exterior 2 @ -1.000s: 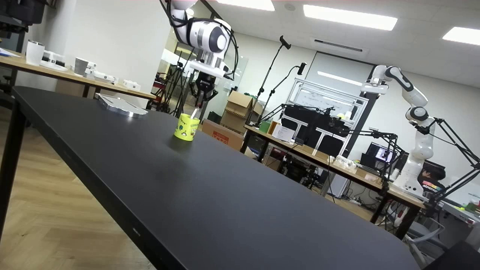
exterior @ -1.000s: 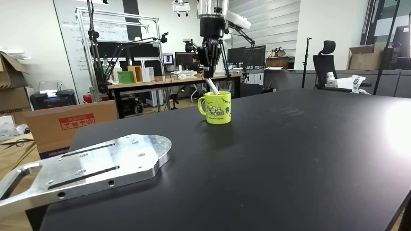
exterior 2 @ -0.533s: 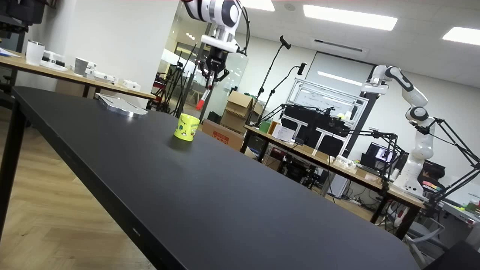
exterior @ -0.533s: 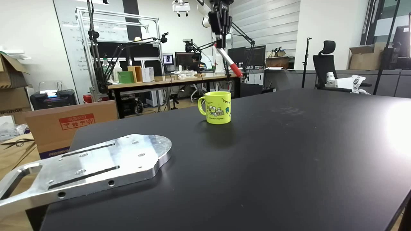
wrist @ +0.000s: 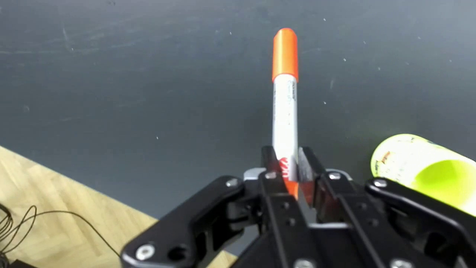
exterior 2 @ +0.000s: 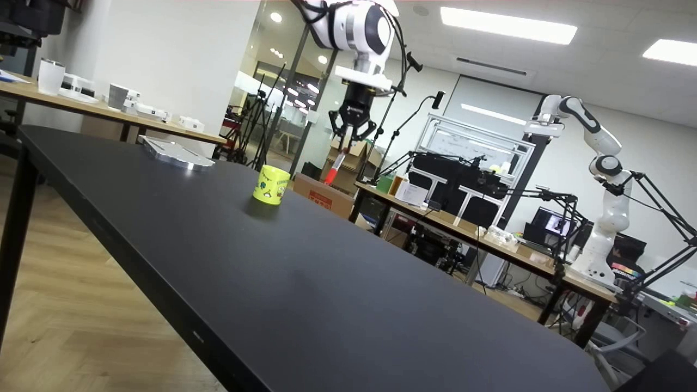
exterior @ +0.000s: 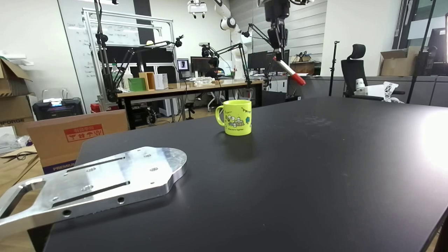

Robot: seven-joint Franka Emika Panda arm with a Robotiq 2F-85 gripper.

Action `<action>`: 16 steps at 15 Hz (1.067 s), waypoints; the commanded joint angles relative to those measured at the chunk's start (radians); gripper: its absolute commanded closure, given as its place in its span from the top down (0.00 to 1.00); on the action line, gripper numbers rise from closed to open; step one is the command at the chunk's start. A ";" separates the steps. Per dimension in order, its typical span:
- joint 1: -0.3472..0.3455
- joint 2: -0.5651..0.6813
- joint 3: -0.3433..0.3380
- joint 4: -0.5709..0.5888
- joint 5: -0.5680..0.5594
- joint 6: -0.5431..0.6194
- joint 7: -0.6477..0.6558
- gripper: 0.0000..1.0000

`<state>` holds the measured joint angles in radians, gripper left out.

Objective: Remove the red marker from the yellow mug

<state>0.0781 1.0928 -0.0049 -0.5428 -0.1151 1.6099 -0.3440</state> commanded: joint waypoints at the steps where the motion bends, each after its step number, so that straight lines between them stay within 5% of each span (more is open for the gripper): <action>1: -0.048 0.068 0.002 0.002 0.014 -0.024 -0.018 0.05; 11: -0.097 0.259 0.007 0.029 0.019 -0.132 -0.011 0.05; 12: -0.098 0.255 0.010 0.032 0.021 -0.139 -0.017 0.44; 16: -0.102 0.181 0.024 0.055 0.039 -0.140 -0.029 0.66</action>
<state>-0.0126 1.3271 0.0007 -0.5306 -0.0981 1.5073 -0.3594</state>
